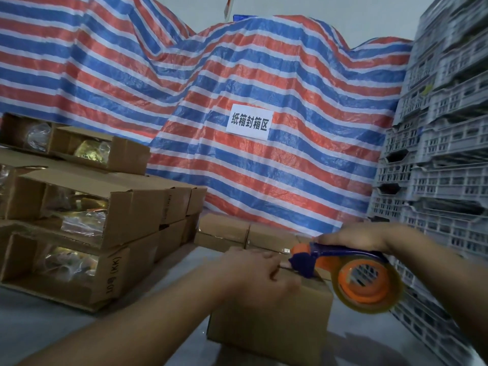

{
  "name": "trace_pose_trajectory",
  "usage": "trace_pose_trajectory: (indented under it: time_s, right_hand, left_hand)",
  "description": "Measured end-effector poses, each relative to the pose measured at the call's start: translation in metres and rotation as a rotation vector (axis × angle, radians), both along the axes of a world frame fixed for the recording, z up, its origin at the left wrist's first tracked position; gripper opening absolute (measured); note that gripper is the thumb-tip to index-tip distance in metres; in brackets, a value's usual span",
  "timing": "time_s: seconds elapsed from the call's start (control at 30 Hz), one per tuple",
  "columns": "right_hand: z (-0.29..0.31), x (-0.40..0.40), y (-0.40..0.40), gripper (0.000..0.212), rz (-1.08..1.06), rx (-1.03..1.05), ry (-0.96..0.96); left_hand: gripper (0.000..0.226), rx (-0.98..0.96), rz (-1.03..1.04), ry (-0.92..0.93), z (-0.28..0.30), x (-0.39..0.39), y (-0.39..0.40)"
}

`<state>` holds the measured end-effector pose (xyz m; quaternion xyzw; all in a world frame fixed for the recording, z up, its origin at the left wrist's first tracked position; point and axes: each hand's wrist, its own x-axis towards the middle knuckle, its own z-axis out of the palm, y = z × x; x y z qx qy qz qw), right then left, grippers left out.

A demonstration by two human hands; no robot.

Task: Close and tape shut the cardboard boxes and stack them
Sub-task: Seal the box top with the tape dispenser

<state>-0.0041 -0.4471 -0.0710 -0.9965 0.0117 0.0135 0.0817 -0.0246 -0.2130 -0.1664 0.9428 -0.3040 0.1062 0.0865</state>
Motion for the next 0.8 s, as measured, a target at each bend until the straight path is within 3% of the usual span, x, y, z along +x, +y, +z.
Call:
trace_pose_trajectory:
  time_s: [0.1, 0.3, 0.47, 0.7, 0.8]
  right_hand:
    - [-0.005, -0.001, -0.007, 0.056, 0.000, 0.100, 0.031]
    - [0.014, -0.013, -0.040, 0.064, 0.062, 0.202, 0.061]
    - [-0.009, -0.027, -0.071, 0.034, 0.090, 0.267, 0.067]
    - [-0.046, -0.022, -0.081, 0.056, 0.010, 0.197, -0.041]
    - [-0.052, -0.020, -0.083, 0.059, 0.065, 0.242, -0.045]
  left_hand:
    - [0.076, 0.083, 0.015, -0.101, -0.007, 0.001, 0.001]
    - [0.072, 0.072, 0.013, -0.070, -0.006, -0.003, 0.003]
    - [0.067, 0.023, -0.004, -0.096, -0.008, -0.001, 0.002]
    - [0.068, 0.059, 0.051, -0.080, 0.003, 0.000, -0.018]
    - [0.080, 0.041, -0.066, -0.089, 0.004, -0.006, -0.047]
